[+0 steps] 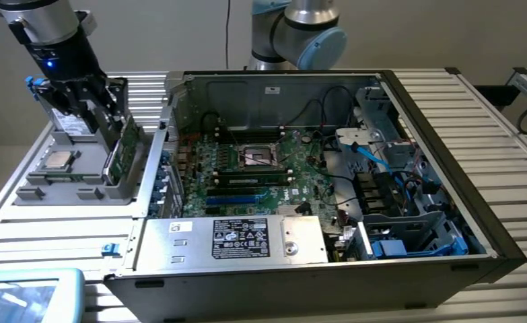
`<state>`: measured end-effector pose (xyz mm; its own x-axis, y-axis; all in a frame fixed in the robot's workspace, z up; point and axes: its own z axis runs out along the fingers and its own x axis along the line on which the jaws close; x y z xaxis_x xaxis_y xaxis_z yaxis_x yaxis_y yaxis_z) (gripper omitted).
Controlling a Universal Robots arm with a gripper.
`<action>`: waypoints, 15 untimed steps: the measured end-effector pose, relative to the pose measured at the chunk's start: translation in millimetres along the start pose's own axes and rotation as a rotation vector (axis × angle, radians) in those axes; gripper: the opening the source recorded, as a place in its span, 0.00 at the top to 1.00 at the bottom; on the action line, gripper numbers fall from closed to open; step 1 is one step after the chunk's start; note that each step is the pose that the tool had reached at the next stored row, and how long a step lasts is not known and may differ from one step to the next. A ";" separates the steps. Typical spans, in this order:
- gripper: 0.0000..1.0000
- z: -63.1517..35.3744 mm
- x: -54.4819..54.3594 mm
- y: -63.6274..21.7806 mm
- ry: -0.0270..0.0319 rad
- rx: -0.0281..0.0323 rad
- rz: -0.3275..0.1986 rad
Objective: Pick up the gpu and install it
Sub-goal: 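Pick up the gpu and move the gpu toward the slot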
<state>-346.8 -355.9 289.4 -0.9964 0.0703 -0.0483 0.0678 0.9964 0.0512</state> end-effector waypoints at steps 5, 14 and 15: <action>0.49 9.0 0.5 -0.7 -0.0001 0.0000 0.000; 0.49 25.2 2.3 -1.6 0.0000 0.0000 0.000; 0.49 27.0 2.6 -1.7 0.0000 0.0000 0.000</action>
<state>-348.1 -356.2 262.2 -0.9964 0.0703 -0.0483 0.0678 0.9964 0.0512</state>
